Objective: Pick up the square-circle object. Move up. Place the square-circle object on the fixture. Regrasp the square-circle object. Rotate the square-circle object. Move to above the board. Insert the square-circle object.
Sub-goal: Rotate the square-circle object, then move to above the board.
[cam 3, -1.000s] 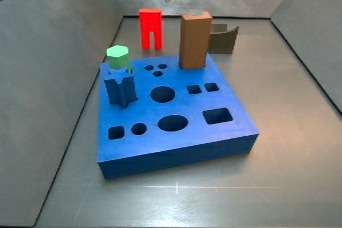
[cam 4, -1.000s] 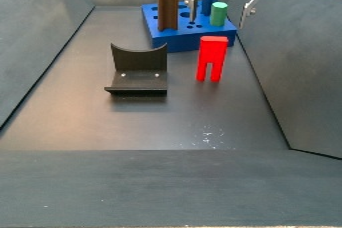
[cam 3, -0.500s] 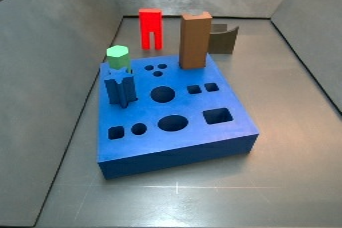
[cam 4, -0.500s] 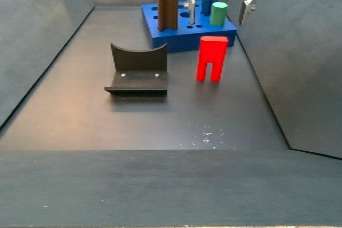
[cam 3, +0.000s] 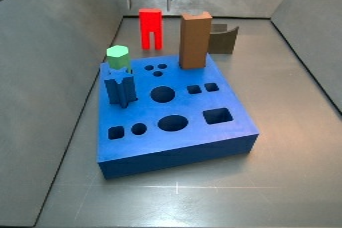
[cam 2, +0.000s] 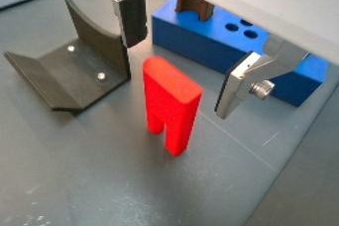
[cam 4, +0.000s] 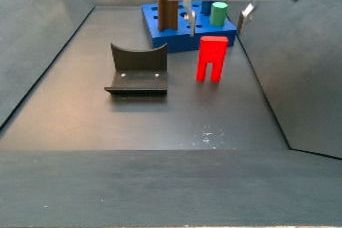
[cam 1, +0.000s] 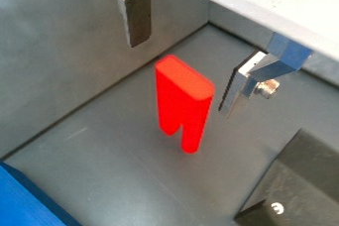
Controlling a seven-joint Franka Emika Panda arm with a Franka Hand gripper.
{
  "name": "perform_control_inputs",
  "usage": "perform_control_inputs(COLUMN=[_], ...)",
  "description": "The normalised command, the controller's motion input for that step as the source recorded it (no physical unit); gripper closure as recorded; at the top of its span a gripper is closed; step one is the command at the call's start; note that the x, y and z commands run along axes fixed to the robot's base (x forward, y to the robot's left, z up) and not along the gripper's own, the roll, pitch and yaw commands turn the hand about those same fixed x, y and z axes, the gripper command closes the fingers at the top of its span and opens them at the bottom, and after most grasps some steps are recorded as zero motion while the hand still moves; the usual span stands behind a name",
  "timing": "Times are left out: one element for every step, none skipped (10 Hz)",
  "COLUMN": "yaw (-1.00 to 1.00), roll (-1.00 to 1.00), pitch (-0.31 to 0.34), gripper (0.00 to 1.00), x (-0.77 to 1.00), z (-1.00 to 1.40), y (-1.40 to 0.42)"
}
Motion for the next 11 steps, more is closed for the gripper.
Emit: perform_control_inputs(yaw=[0.03, 0.02, 0.01, 0.01, 0.01, 0.01, 0.01, 0.12, 0.11, 0.08, 0.06], roll=[0.04, 0.06, 0.09, 0.11, 0.13, 0.15, 0.16, 0.42, 0.42, 0.35, 0.29], pitch=[-0.028, -0.030, -0.027, -0.025, -0.021, -0.018, -0.020, -0.212, -0.199, -0.118, -0.050], gripper=[0.00, 0.00, 0.00, 0.00, 0.00, 0.00, 1.00, 1.00, 1.00, 1.00, 1.00], x=[0.03, 0.03, 0.03, 0.04, 0.04, 0.04, 0.00, 0.05, 0.05, 0.04, 0.04], z=[-0.85, -0.76, -0.60, -0.52, -0.37, -0.25, 0.00, 1.00, 1.00, 1.00, 1.00], y=[0.01, 0.01, 0.01, 0.01, 0.00, 0.00, 0.00, 0.32, 0.32, 0.29, 0.28])
